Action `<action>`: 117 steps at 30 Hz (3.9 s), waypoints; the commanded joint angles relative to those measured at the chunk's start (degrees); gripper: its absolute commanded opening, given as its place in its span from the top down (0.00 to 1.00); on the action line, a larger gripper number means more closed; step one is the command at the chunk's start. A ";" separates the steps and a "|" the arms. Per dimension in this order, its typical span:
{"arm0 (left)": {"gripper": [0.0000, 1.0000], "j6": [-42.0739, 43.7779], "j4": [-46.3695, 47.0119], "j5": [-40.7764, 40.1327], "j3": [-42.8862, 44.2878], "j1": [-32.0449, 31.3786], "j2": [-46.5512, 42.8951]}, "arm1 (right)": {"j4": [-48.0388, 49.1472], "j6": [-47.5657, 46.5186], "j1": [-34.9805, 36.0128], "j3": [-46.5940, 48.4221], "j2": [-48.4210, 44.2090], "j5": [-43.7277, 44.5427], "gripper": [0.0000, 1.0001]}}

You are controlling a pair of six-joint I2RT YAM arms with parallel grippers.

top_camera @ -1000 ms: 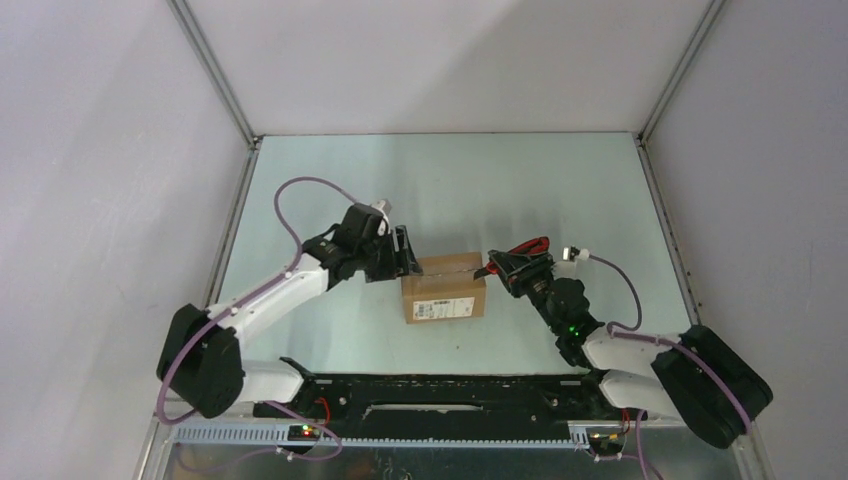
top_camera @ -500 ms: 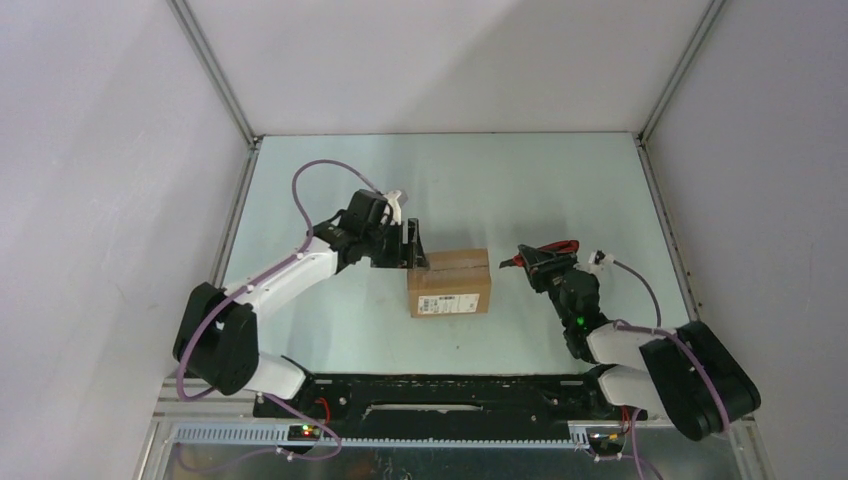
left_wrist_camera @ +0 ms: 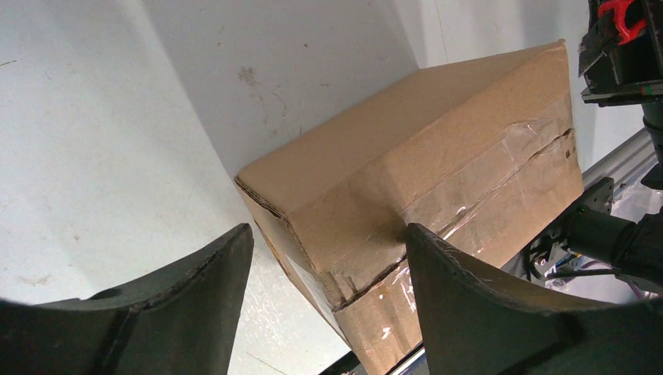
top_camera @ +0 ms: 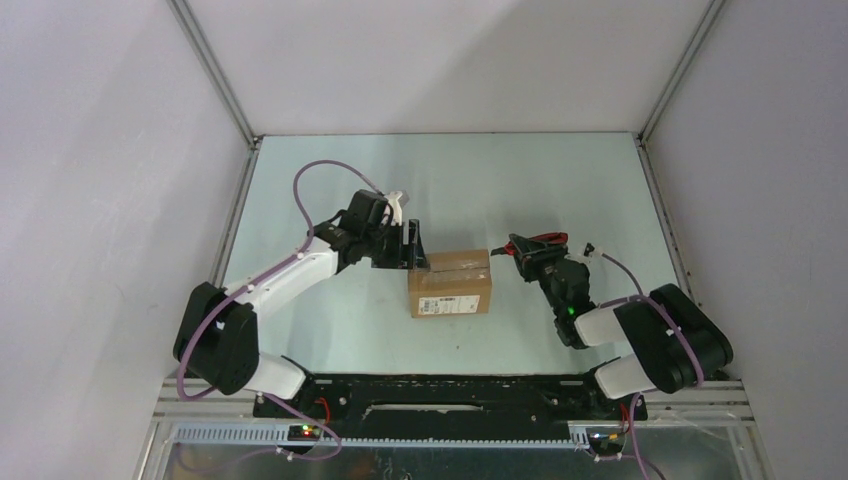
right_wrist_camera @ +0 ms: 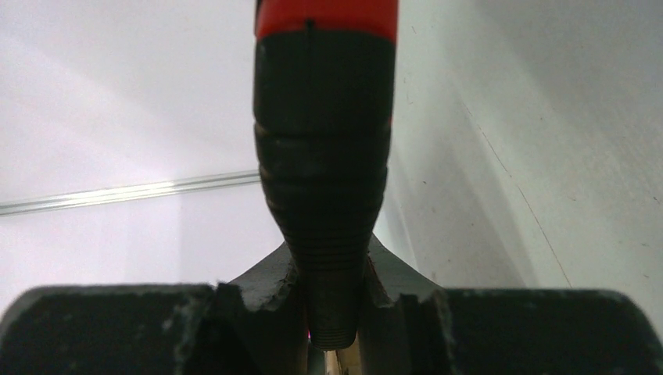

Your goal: Unpack the express box

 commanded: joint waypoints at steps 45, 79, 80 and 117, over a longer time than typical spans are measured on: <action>0.26 -0.06 -0.23 -1.35 -1.44 0.09 -0.56 | 5.57 3.08 1.42 -0.23 4.32 2.87 1.00; 0.26 -1.32 0.72 -2.94 -1.17 -1.36 -0.78 | 3.80 2.60 2.93 -1.87 0.94 2.32 1.00; 0.26 -1.26 0.59 -3.20 -1.10 -1.39 -0.88 | 3.98 2.55 2.57 -2.14 1.13 2.38 1.00; 0.26 -0.56 0.00 -2.76 -0.77 -1.58 -0.29 | 7.00 3.42 1.95 -0.52 2.33 1.84 1.00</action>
